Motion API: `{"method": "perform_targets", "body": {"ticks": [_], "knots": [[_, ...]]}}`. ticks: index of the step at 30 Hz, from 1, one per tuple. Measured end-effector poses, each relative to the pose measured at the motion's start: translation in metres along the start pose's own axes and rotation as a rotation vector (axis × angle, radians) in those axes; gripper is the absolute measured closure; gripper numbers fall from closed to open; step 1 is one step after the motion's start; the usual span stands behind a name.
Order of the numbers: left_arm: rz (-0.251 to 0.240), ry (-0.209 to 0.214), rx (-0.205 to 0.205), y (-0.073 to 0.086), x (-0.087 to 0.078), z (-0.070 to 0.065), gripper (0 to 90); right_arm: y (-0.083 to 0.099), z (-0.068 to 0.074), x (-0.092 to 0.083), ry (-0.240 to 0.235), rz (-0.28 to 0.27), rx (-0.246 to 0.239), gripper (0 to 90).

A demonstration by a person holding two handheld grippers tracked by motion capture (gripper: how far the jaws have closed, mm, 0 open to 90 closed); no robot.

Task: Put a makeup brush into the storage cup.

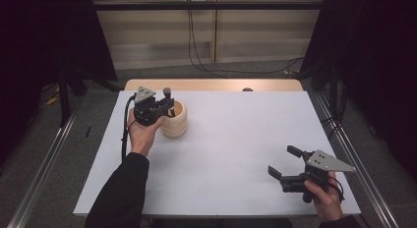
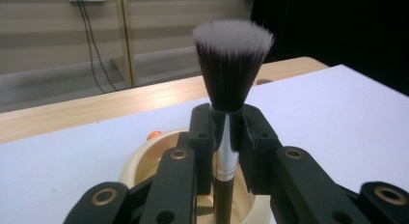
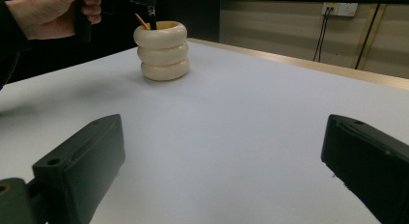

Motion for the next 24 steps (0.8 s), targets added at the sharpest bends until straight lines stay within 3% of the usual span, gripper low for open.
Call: {"method": "perform_targets", "body": {"ticks": [13, 18, 24], "knots": [[-0.008, -0.005, -0.004, 0.0036, 0.0004, 0.0014, 71.2, 0.0002, 0.0001, -0.0008, 0.002, 0.003, -0.003, 1.0], [-0.016, -0.002, -0.004, 0.0039, -0.0008, 0.0037, 64.9, 0.0001, -0.0002, -0.0006, 0.003, 0.001, -0.001, 1.0], [-0.035, -0.013, -0.009, 0.0035, -0.0012, 0.0048, 50.8, -0.0002, -0.0005, -0.0006, 0.003, 0.000, 0.003, 1.0]]}}
Point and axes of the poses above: each handheld gripper's, and its own axes: x roughly forward along the jaws, y roughly out of its underside, z roughly to its left, the point moved 3 cm from there along x, roughly forward along the jaws, and after that the axes turned 3 degrees about z, right-handed, at the moved point
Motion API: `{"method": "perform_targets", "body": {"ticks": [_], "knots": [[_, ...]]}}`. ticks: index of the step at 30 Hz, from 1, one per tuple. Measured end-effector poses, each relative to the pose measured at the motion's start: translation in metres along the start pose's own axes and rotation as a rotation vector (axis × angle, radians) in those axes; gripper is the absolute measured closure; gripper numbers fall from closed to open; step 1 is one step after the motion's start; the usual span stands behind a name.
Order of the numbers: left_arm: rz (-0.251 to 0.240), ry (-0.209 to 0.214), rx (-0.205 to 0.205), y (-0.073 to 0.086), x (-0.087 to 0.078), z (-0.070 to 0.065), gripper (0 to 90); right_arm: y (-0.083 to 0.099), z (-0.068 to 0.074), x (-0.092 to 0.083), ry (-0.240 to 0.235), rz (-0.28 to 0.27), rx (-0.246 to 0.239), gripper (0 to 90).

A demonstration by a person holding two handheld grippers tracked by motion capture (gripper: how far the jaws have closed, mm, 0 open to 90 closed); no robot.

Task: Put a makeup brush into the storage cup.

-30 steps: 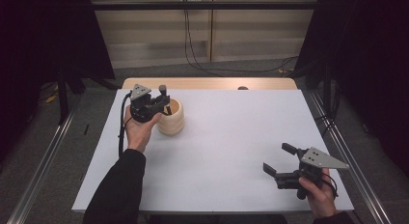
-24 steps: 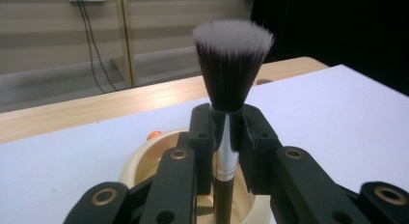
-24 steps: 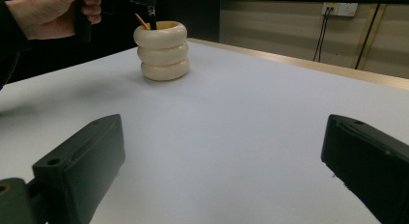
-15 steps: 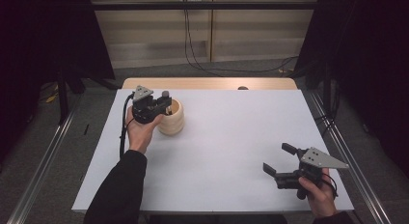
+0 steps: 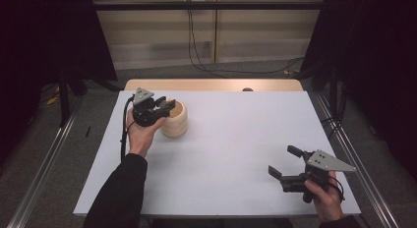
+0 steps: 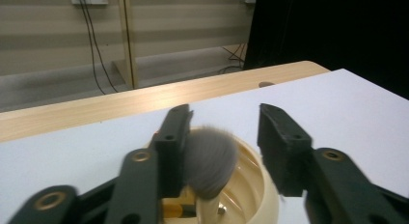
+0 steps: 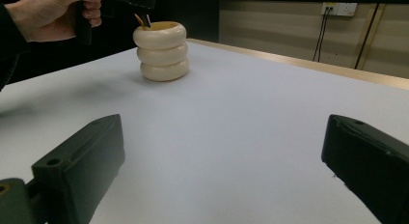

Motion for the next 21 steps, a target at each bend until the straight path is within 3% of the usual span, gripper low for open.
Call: {"method": "perform_targets", "body": {"ticks": [6, 9, 12, 17, 21], "knots": [[0.010, -0.018, -0.003, 0.0005, -0.0005, 0.0039, 34.9, 0.0010, -0.0010, -0.0014, 0.004, 0.000, 0.001, 1.0], [0.003, -0.002, -0.024, 0.0007, -0.0009, 0.0054, 24.2, 0.0010, -0.0011, -0.0012, 0.003, -0.001, 0.001, 1.0], [0.011, 0.007, -0.008, 0.0015, -0.0010, 0.0055, 14.0, 0.0016, -0.0012, -0.0008, 0.000, 0.004, 0.006, 1.0], [0.010, -0.004, 0.000, 0.0013, -0.0024, 0.0056, 4.5, 0.0021, -0.0036, -0.0004, 0.004, 0.001, 0.003, 1.0], [-0.008, 0.004, 0.016, -0.0002, -0.0043, 0.0047, 2.2, 0.0028, -0.0038, -0.0010, 0.001, 0.004, -0.002, 1.0]]}}
Point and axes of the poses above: each handheld gripper's, and its own axes: x roughly forward along the jaws, y roughly out of its underside, z roughly to its left, the point moved 3 cm from there along x, roughly forward along the jaws, and after that the axes turned 3 degrees about z, right-handed, at the moved point
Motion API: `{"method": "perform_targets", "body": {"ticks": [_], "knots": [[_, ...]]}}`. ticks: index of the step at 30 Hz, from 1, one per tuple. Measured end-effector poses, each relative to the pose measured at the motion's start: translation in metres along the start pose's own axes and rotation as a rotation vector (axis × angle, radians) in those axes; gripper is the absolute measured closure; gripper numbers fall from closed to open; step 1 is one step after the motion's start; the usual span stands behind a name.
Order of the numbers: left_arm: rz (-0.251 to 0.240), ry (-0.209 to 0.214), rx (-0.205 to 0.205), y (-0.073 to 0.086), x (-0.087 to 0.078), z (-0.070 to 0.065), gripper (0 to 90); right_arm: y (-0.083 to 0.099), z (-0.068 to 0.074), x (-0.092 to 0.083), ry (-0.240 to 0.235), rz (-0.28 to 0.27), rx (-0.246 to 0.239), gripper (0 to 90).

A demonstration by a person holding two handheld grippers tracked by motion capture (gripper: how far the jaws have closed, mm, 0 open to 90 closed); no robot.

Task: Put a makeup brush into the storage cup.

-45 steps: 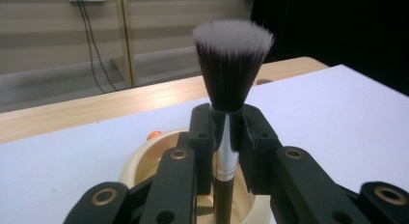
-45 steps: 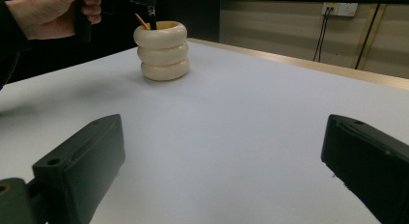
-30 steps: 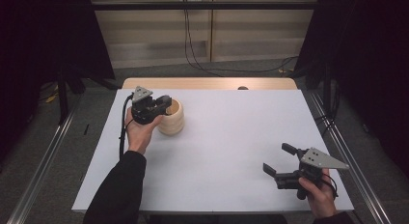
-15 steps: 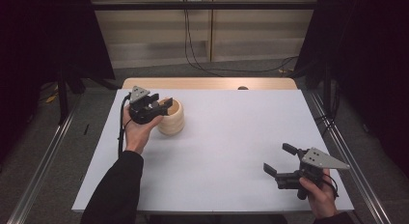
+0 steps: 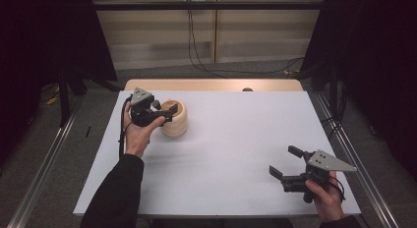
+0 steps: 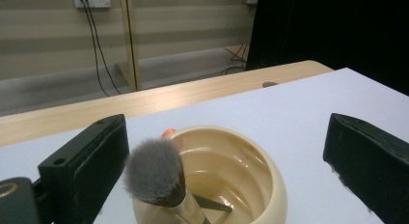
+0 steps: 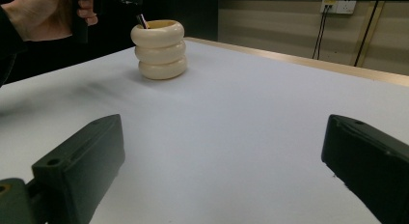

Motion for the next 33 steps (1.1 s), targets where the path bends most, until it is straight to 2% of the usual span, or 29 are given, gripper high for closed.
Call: {"method": "perform_targets", "body": {"ticks": [2, 8, 10, 13, 15, 18, 23, 25, 30, 33], "knots": [[-0.006, -0.006, -0.015, -0.001, -0.002, 0.000, 1.7, 0.000, 0.000, 0.000, 0.002, -0.001, 0.003, 1.0], [-0.027, -0.009, 0.013, -0.002, -0.012, -0.003, 1.5, 0.000, -0.003, 0.000, 0.008, -0.002, 0.007, 1.0], [-0.042, 0.007, 0.002, -0.003, -0.016, -0.003, 1.1, 0.000, -0.003, 0.000, 0.012, -0.003, 0.005, 1.0], [-0.037, 0.009, 0.004, -0.002, -0.020, -0.004, 1.1, 0.001, -0.005, 0.001, 0.012, 0.006, 0.011, 1.0], [-0.043, 0.023, -0.011, -0.001, -0.025, -0.007, 1.3, 0.001, -0.005, 0.001, 0.020, 0.001, 0.018, 1.0], [-0.056, 0.011, 0.006, 0.001, -0.033, -0.011, 1.0, 0.001, -0.006, 0.002, 0.015, 0.007, 0.001, 1.0], [-0.051, 0.021, -0.002, 0.011, -0.040, -0.011, 1.1, 0.001, -0.004, 0.000, 0.017, 0.010, 0.002, 1.0], [-0.051, 0.009, -0.001, 0.013, -0.043, -0.012, 1.2, 0.001, -0.003, -0.001, 0.020, 0.006, -0.001, 1.0], [-0.067, 0.024, 0.006, 0.016, -0.053, -0.017, 1.1, 0.000, -0.001, -0.003, 0.027, 0.000, -0.008, 1.1], [-0.058, 0.028, 0.012, 0.018, -0.057, -0.020, 1.1, 0.000, 0.000, -0.003, 0.025, 0.006, -0.009, 1.0]]}}
Point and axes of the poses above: each handheld gripper's, and its own axes: x roughly forward along the jaws, y roughly out of its underside, z roughly to its left, the point moved 3 cm from there along x, roughly forward along the jaws, and after that the axes turned 3 degrees about z, right-handed, at the moved point
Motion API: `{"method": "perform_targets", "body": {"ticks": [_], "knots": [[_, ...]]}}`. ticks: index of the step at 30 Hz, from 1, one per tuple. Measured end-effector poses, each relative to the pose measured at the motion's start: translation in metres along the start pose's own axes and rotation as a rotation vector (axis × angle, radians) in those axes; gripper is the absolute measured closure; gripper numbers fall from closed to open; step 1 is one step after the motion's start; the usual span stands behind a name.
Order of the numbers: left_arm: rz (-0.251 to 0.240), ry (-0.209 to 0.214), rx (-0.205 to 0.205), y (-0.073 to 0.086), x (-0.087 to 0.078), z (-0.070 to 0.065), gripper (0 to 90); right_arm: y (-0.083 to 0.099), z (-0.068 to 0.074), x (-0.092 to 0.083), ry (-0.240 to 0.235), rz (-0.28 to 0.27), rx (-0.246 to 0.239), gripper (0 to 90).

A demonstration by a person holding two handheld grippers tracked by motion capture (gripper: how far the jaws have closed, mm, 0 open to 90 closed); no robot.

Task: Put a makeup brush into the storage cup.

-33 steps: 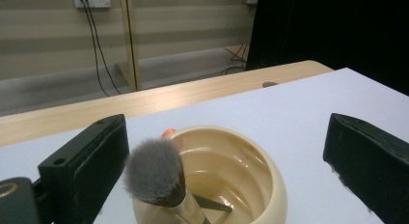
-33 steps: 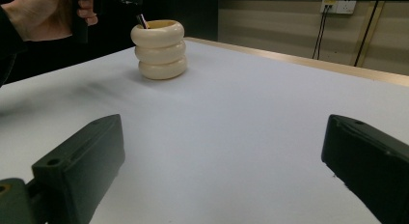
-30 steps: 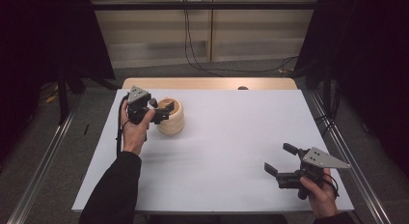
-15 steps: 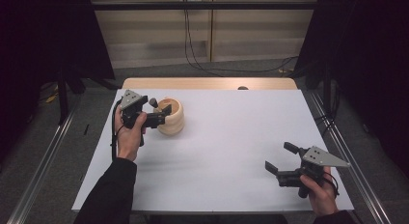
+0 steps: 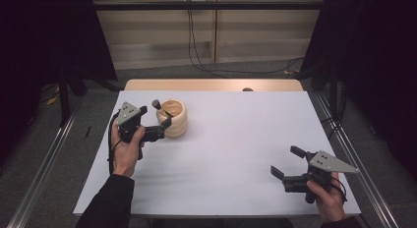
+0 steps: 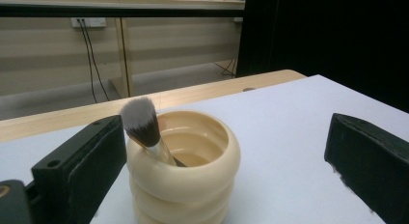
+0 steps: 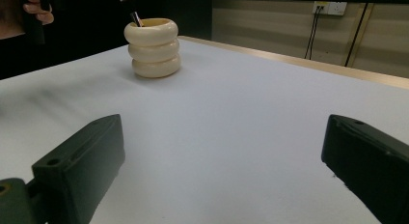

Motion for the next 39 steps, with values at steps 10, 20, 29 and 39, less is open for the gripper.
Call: {"method": "perform_targets", "body": {"ticks": [10, 20, 29, 39], "knots": [[0.010, 0.016, -0.006, 0.010, -0.016, -0.009, 1.2, 0.000, -0.002, 0.000, 0.004, -0.003, 0.001, 1.0], [0.006, 0.044, -0.012, 0.028, -0.031, -0.020, 1.4, 0.000, -0.003, 0.001, 0.025, -0.012, 0.020, 1.3], [0.012, 0.038, 0.023, 0.038, -0.054, -0.029, 1.4, 0.001, -0.005, 0.000, 0.030, -0.010, 0.023, 1.4], [0.028, 0.029, 0.016, 0.058, -0.074, -0.033, 1.8, 0.002, -0.007, -0.002, 0.045, -0.009, 0.029, 1.3]]}}
Point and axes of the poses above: each handheld gripper's, and its own axes: x roughly forward along the jaws, y roughly out of its underside, z roughly to its left, the point moved 3 cm from there along x, roughly forward along the jaws, and after that the axes turned 3 degrees about z, right-handed, at the moved point
